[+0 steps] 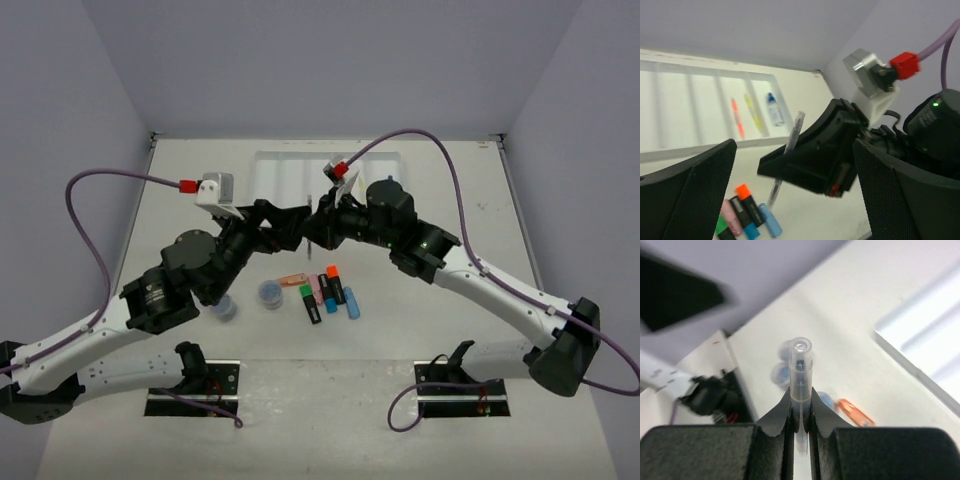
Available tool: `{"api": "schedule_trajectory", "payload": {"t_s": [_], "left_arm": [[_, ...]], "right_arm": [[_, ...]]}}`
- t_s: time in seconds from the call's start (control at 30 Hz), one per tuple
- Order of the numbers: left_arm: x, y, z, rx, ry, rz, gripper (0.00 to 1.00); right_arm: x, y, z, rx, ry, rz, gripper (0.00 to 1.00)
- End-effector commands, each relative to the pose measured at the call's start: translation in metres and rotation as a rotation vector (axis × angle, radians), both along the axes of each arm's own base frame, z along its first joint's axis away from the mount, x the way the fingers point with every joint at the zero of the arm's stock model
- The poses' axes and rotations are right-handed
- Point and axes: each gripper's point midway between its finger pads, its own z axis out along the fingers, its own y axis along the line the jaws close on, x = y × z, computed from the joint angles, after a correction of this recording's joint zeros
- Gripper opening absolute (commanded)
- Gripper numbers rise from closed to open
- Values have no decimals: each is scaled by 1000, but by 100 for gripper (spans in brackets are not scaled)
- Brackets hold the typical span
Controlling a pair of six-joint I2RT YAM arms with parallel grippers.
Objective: Sort the stationery into containers
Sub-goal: Close the pen cap on the pen, then place the pen in the storage box.
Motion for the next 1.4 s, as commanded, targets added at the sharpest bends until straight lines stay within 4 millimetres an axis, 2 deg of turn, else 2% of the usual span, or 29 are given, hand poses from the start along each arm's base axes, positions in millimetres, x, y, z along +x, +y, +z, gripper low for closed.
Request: {"api": "schedule_trajectory", "payload": {"t_s": [0.0, 0.07, 0.13, 0.23, 0.33, 0.43, 0.6, 0.63, 0.7, 0.77, 0.83, 0.87, 0.97, 1.03, 1.07, 1.13, 1.17, 1.2, 1.3, 1.33, 1.37], "left_arm": [[1, 101, 2, 67, 48, 364, 100], [-1, 114, -9, 104, 37, 396, 100], [-7, 126, -18, 126, 47, 397, 100], [-13, 124, -36, 202, 73, 337, 100], [-18, 126, -56, 306, 106, 302, 100], [-21, 132, -75, 371, 137, 305, 100], [-24, 146, -96, 402, 156, 349, 100], [-24, 148, -98, 395, 155, 351, 100], [-25, 148, -101, 384, 151, 347, 100], [-25, 148, -101, 383, 149, 351, 100], [-24, 148, -102, 390, 148, 357, 100], [-23, 148, -103, 395, 148, 356, 100], [-22, 148, -106, 406, 151, 370, 100], [-22, 148, -108, 400, 153, 378, 100], [-21, 148, -108, 396, 153, 379, 100], [-20, 148, -109, 388, 153, 390, 100], [-20, 148, -109, 389, 153, 391, 100], [-20, 147, -110, 394, 155, 391, 100], [-17, 141, -116, 430, 164, 388, 100], [-17, 140, -117, 442, 166, 386, 100], [-16, 138, -118, 455, 170, 382, 100]], "right_arm": [[113, -48, -55, -87, 193, -402, 0], [143, -65, -79, -212, 241, -498, 0], [184, -80, -95, -335, 264, -599, 0], [244, -104, -127, -493, 327, -715, 0], [278, -118, -154, -558, 365, -762, 6], [291, -128, -174, -586, 387, -774, 8], [289, -131, -191, -596, 411, -761, 9], [288, -131, -194, -596, 416, -756, 12], [284, -132, -197, -602, 426, -752, 29], [282, -132, -193, -599, 425, -750, 37], [280, -132, -179, -579, 412, -750, 49], [279, -132, -164, -560, 393, -749, 57], [271, -134, -141, -541, 369, -748, 58], [249, -132, -112, -521, 332, -723, 56], [244, -128, -109, -519, 324, -710, 56], [195, -127, -110, -540, 324, -656, 55], [181, -127, -101, -520, 310, -644, 55], [149, -124, -122, -553, 345, -607, 54], [77, -122, -141, -554, 353, -570, 50], [63, -123, -143, -554, 364, -567, 47], [50, -123, -155, -573, 384, -560, 46]]}}
